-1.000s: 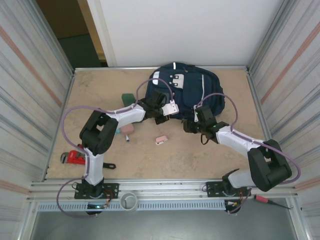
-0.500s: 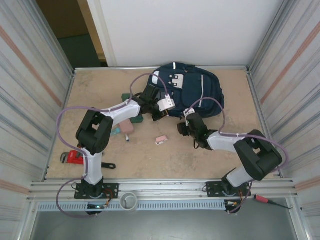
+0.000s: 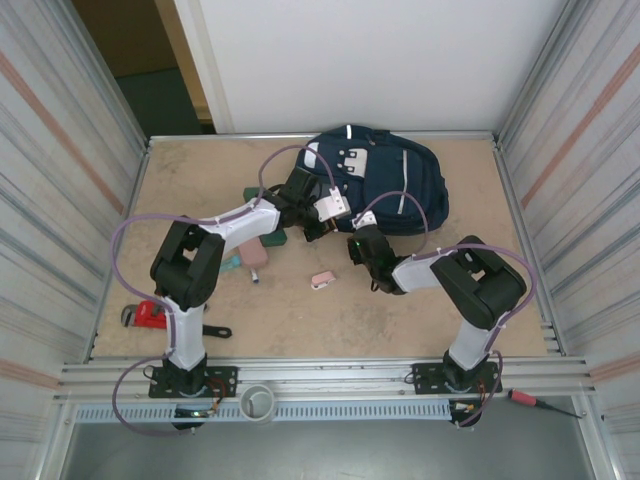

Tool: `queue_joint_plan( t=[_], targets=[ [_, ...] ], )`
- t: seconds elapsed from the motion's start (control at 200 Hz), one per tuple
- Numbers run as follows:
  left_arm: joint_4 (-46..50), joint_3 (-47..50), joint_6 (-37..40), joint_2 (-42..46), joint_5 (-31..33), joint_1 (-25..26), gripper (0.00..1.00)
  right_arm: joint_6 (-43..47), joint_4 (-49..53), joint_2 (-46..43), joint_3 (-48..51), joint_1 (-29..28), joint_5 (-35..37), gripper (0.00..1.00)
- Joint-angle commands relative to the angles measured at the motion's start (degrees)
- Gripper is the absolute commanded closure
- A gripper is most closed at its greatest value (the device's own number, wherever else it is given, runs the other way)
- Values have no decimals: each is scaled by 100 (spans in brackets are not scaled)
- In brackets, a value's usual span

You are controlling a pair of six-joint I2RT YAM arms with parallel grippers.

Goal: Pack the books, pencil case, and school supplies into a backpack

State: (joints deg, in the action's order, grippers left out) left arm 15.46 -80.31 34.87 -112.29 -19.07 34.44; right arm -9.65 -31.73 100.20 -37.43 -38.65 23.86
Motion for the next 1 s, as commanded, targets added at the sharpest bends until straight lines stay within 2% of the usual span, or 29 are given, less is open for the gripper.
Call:
queue_joint_plan(
  t=[0.0,0.09,0.17,0.281,0.561,0.812,0.992],
  targets=[
    [167,-196,-51,335,-229,-8,98,78,-182,28,-120,-47,475,71],
    [159,-181,-46,331,-195,-27,98,60,-62,-28,-88,-37,629,82],
    [124,-137,-41,333,-181,-57,98,52,62,-127,-15,-20,716,88],
    [68,-59,-45,355,-142,-151,98,-72,304,-390,186,39,631,100],
    [-427,330,37,480,64,-370,99,-802,1127,-1264,784,440,31,100],
    [-667,459,57,530,271,-538,100,-1697,2147,-2259,1012,1384,-1180,100],
    [-855,542,22,541,566,-612,99,-1885,2774,-2738,974,1925,-2011,100]
  ],
)
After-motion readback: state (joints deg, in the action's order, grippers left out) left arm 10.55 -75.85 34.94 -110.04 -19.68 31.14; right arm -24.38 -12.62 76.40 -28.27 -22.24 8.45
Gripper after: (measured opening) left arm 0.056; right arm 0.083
